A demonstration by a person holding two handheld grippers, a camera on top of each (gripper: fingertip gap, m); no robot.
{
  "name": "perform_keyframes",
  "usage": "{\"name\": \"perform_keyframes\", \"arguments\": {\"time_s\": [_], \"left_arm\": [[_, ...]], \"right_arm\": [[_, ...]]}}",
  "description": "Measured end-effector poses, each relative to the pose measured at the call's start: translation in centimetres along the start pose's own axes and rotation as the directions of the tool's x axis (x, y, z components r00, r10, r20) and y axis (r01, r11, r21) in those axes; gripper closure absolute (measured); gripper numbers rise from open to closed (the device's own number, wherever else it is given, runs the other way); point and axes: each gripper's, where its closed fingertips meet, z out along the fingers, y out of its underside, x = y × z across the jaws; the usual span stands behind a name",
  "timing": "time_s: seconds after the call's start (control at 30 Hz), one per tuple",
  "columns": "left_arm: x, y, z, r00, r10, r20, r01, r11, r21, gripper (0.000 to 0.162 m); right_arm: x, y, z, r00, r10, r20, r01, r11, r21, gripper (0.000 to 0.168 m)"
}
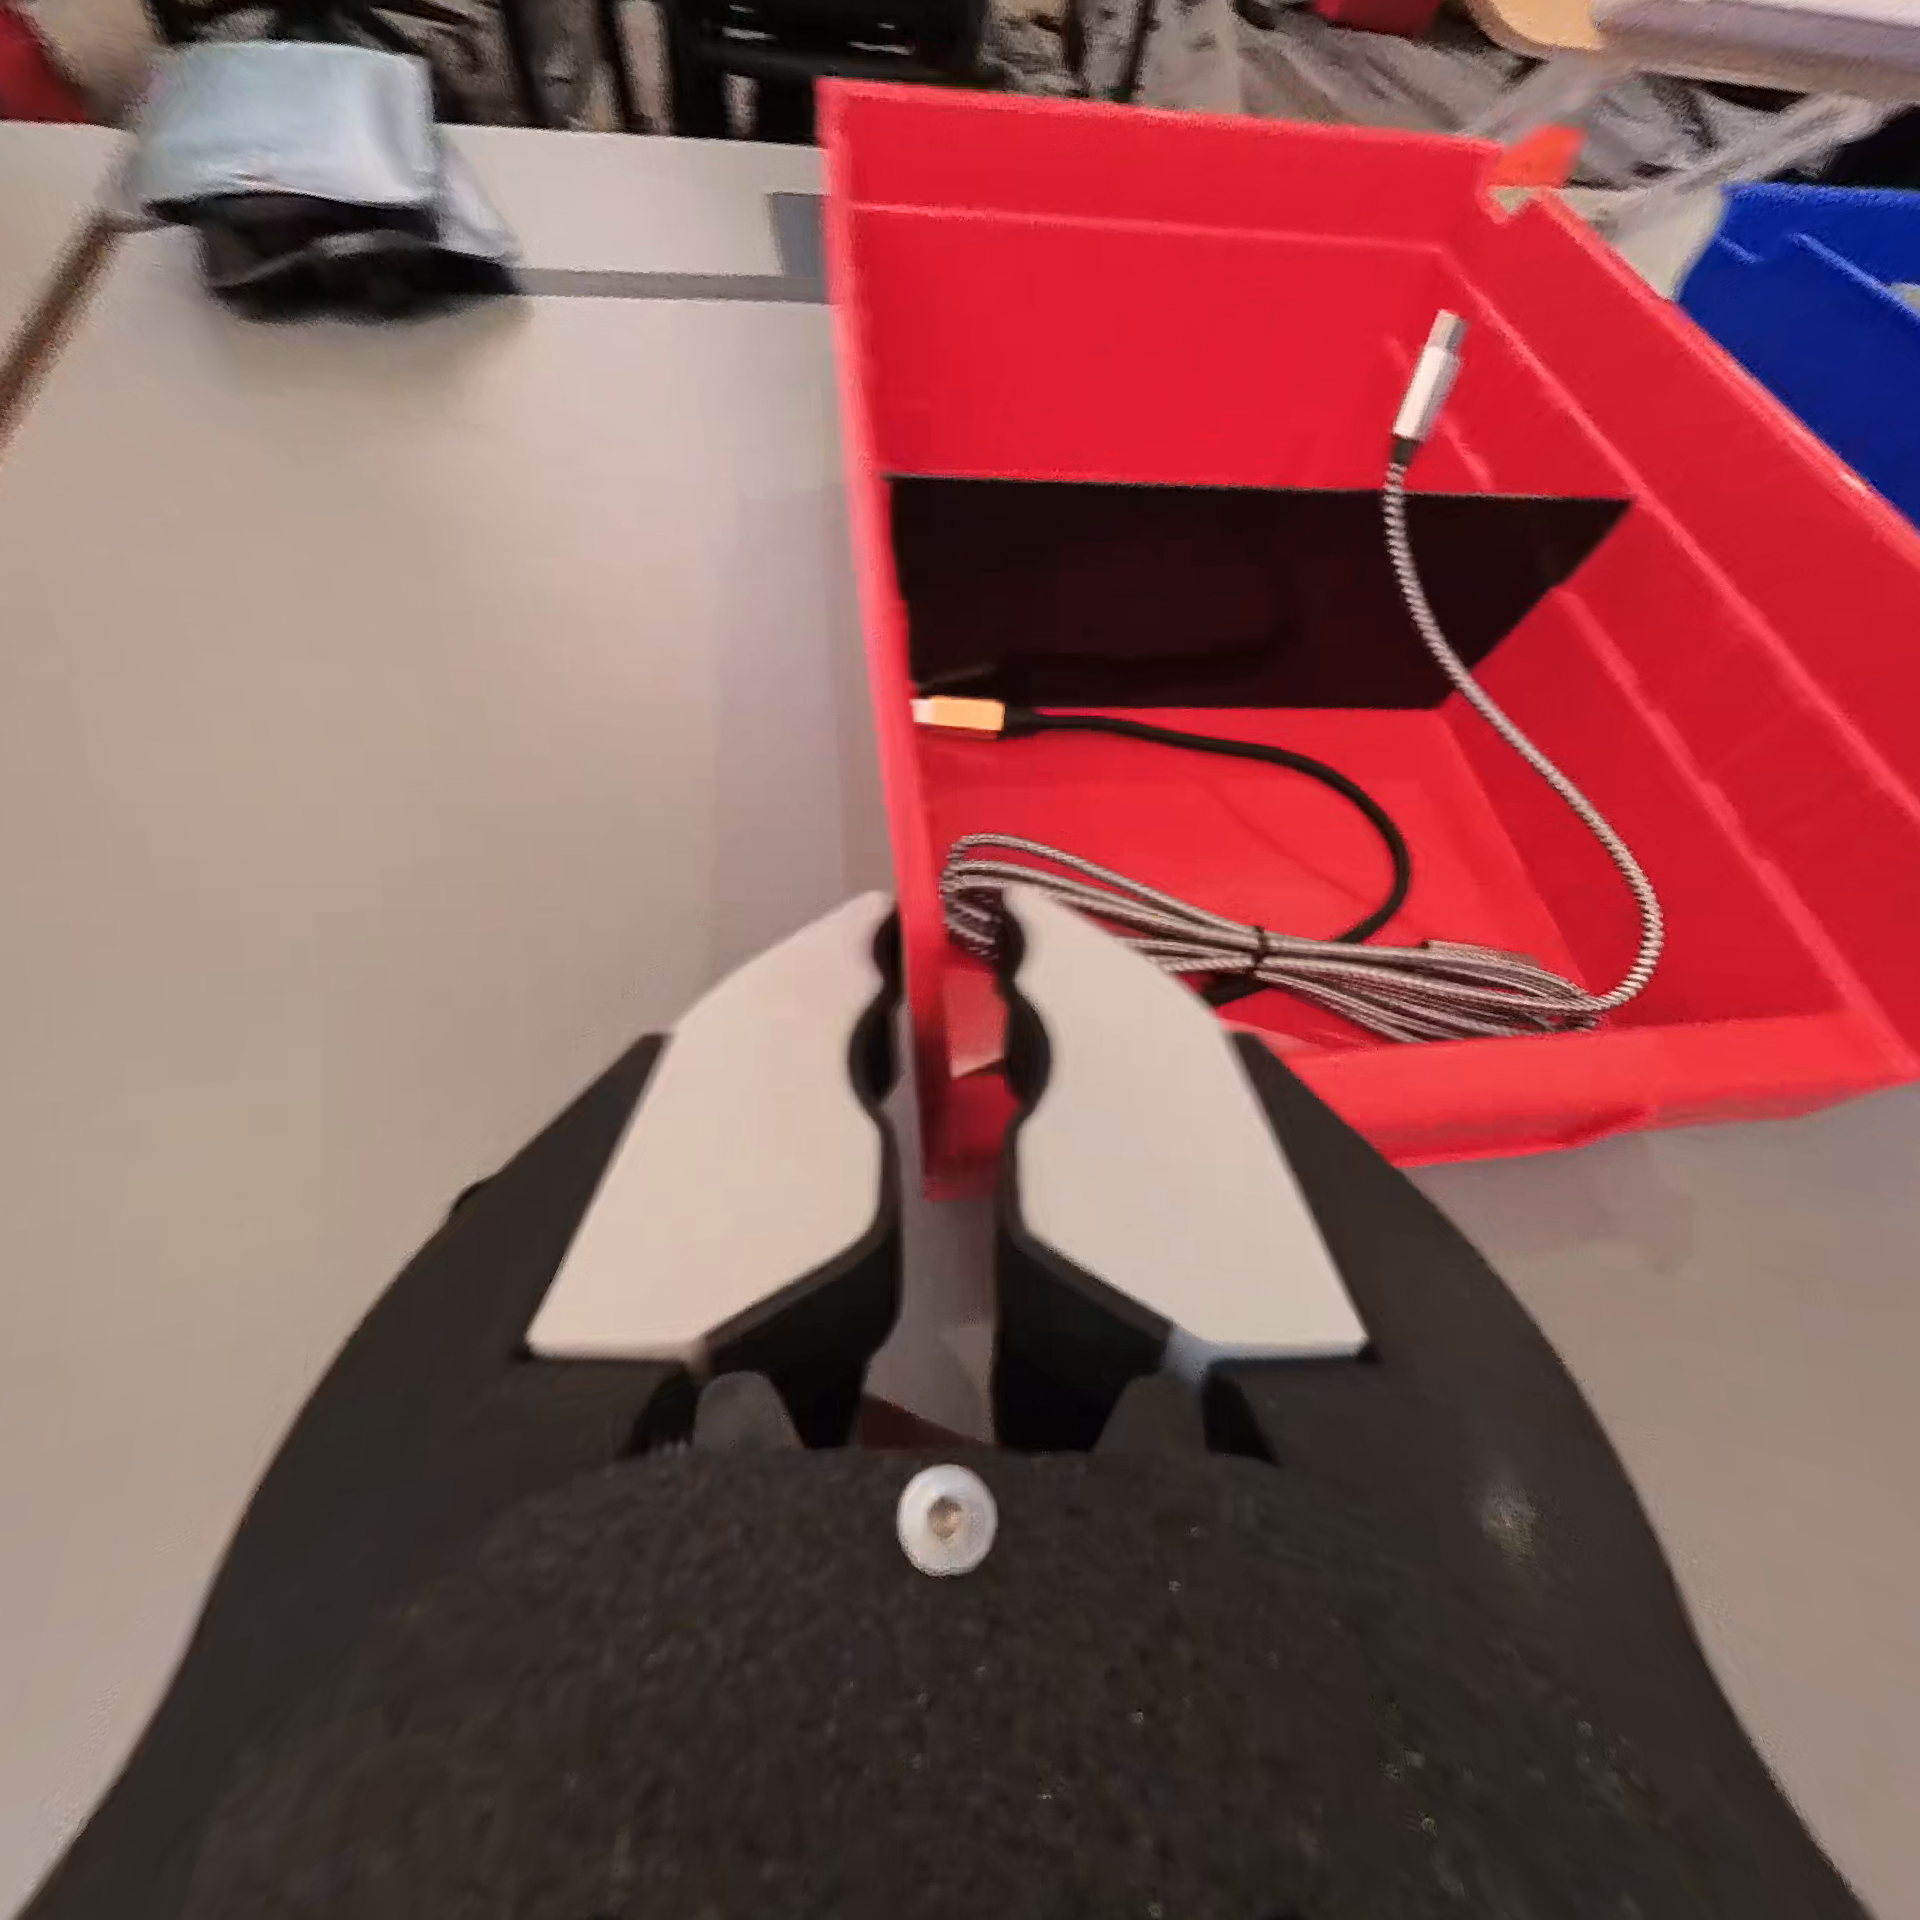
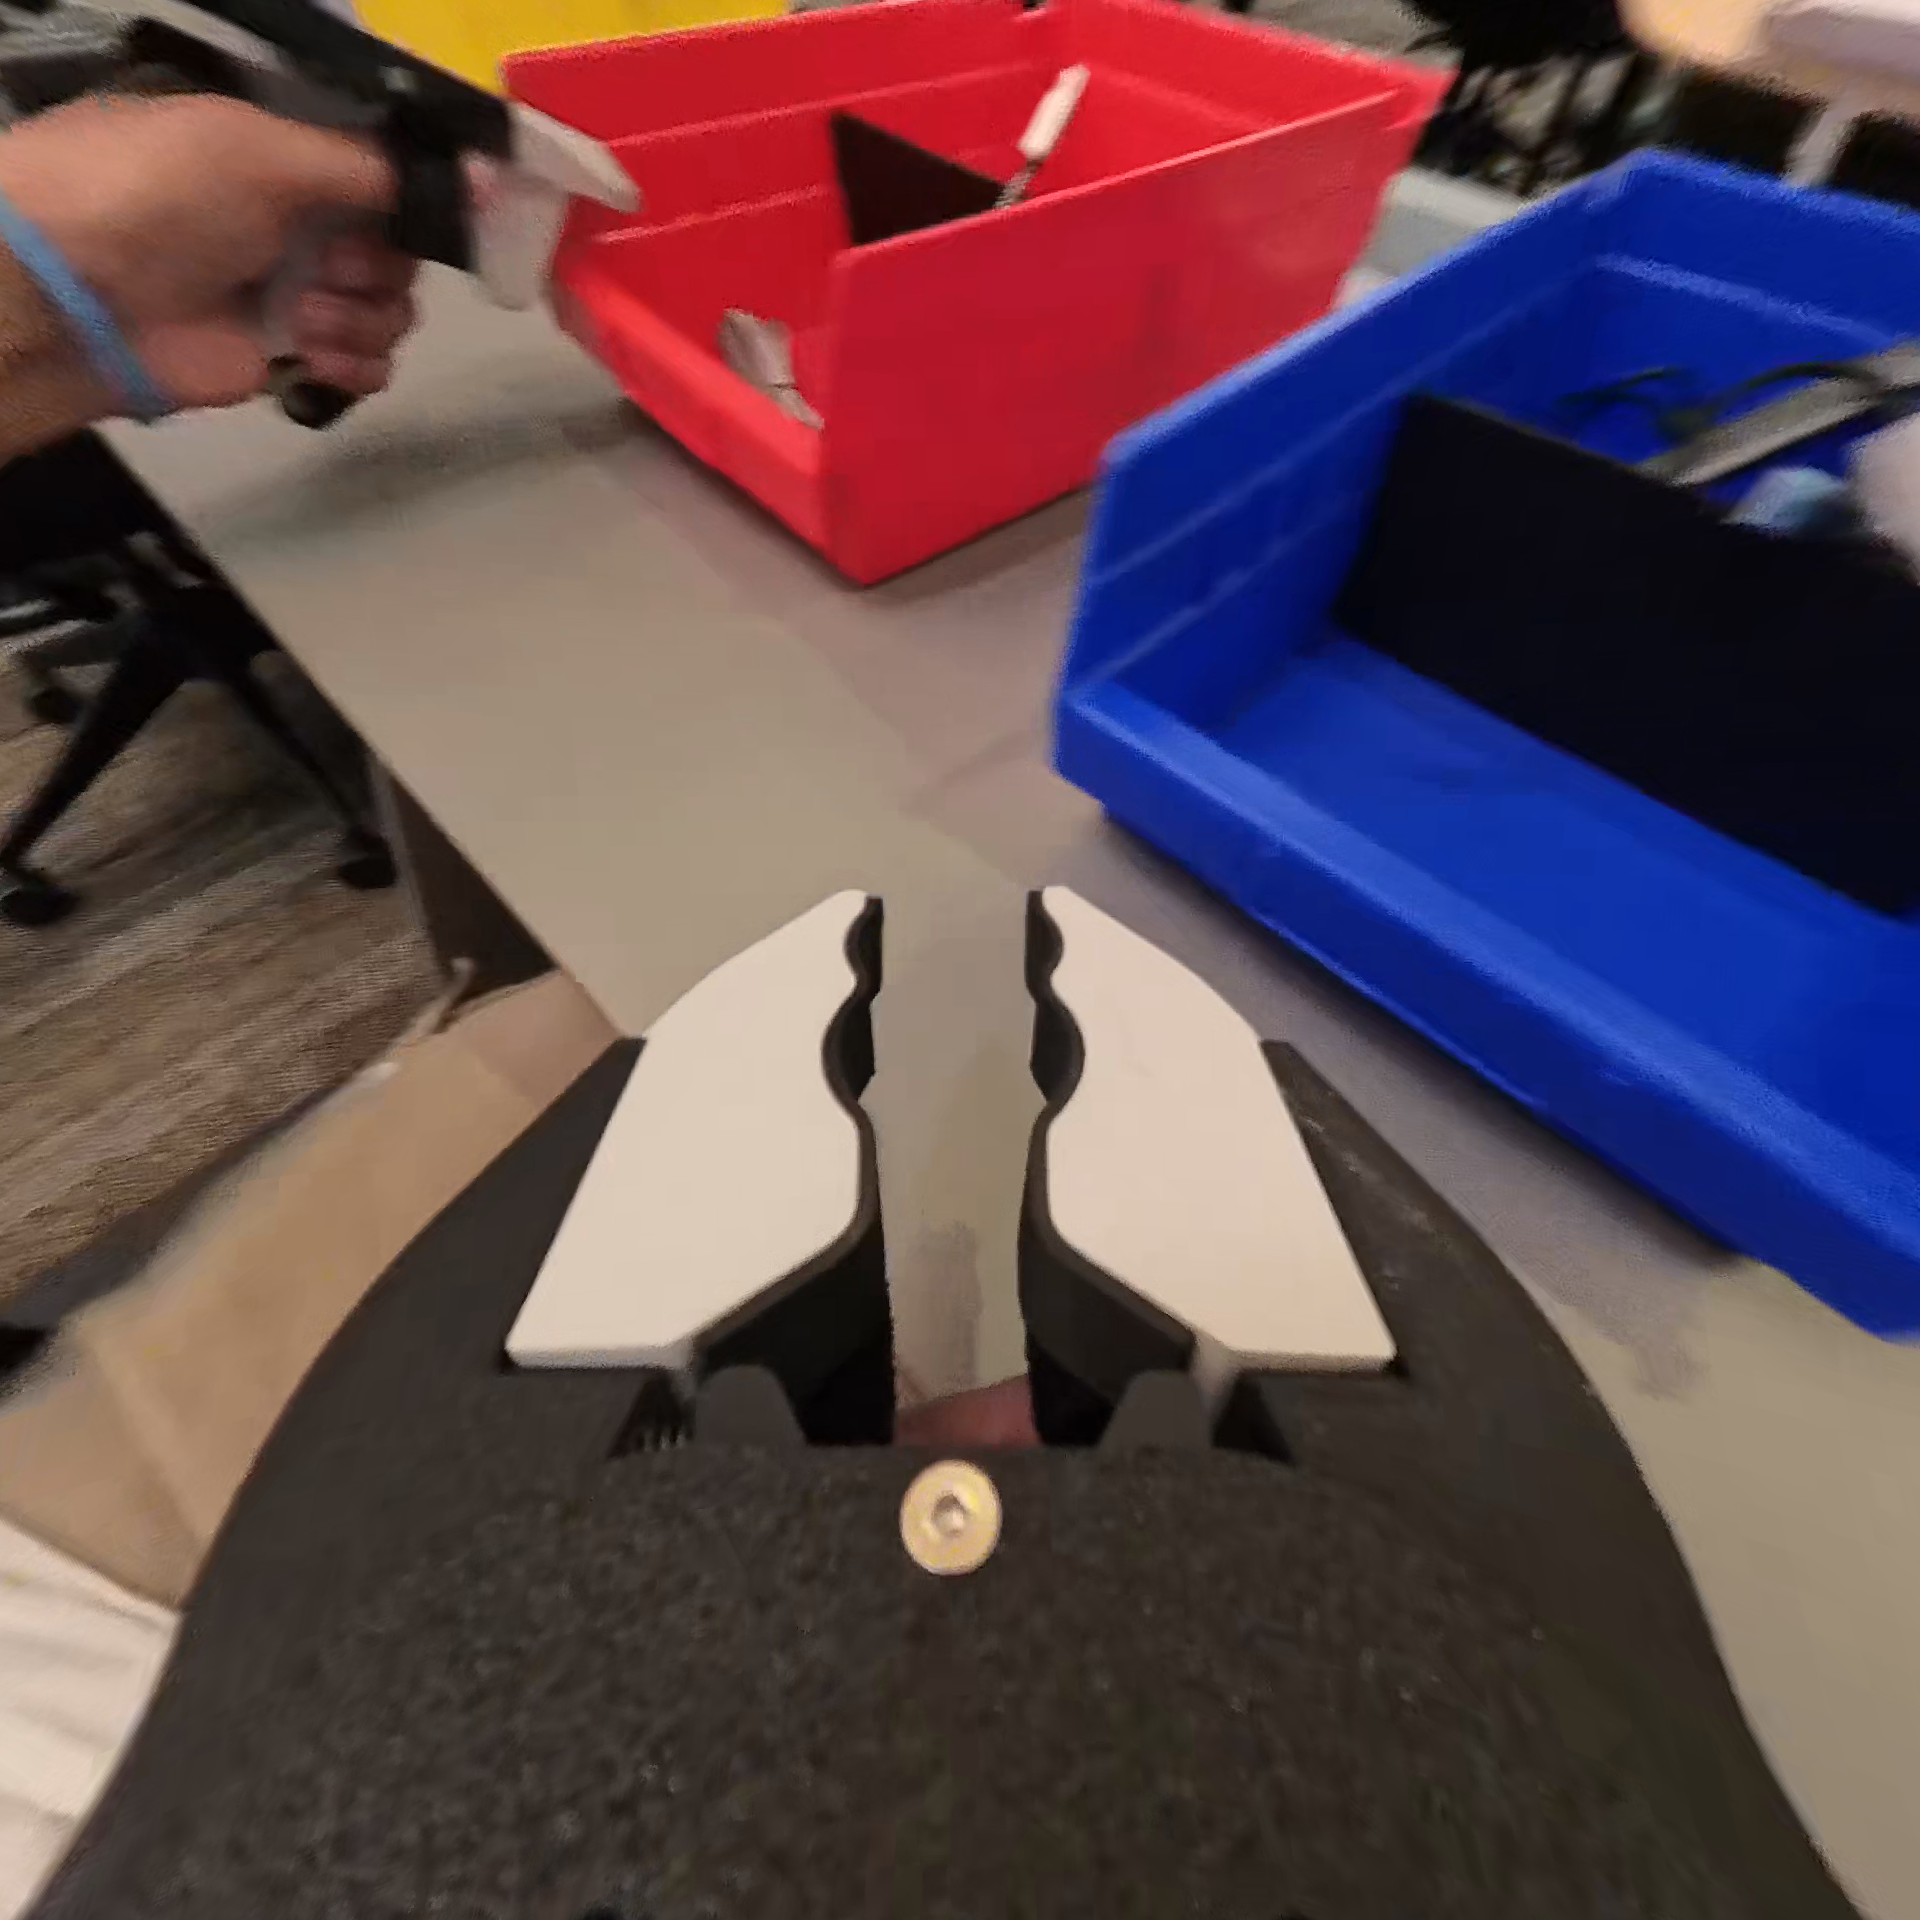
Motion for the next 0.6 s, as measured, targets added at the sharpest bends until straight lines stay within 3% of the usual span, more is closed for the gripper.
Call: {"name": "perform_keyframes", "arguments": {"time_s": [0.03,0.1,0.23,0.33,0.4,0.43,0.5,0.6], "left_arm": [[-0.2,0.2,0.1,0.999,0.001,0.037,-0.001,1.000,-0.004,0.158],[0.3,0.7,-0.7,0.998,0.016,0.061,-0.016,1.000,-0.005,0.158],[1.9,3.0,-4.6,0.990,0.010,0.143,-0.007,1.000,-0.019,0.158],[3.6,5.0,-7.9,0.983,0.006,0.182,-0.002,1.000,-0.021,0.158],[4.6,6.0,-9.8,0.981,-0.009,0.193,0.010,1.000,-0.007,0.158],[5.2,6.4,-10.6,0.981,-0.019,0.193,0.019,1.000,0.005,0.158],[6.0,6.9,-12.1,0.971,0.011,0.241,-0.017,1.000,0.022,0.156],[7.7,6.1,-13.9,0.961,0.049,0.273,-0.064,0.997,0.048,0.155]], "right_arm": [[-1.4,-0.3,1.1,0.999,0.016,0.035,-0.015,1.000,-0.014,0.142],[-3.3,-1.3,3.3,0.998,0.019,0.052,-0.019,1.000,-0.017,0.139],[-5.1,-3.6,8.0,0.999,-0.030,-0.022,0.030,1.000,-0.001,0.112],[-4.5,-4.7,10.9,0.990,0.019,-0.137,-0.020,1.000,-0.002,0.111],[-3.8,-4.2,12.3,0.977,0.061,-0.206,-0.074,0.996,-0.052,0.118],[-4.8,-4.0,12.7,0.986,0.087,-0.144,-0.100,0.991,-0.084,0.122],[-4.8,-4.2,12.2,0.975,0.161,-0.153,-0.178,0.978,-0.105,0.154],[-4.1,-6.0,10.3,0.972,0.090,-0.219,-0.097,0.995,-0.020,0.163]]}}
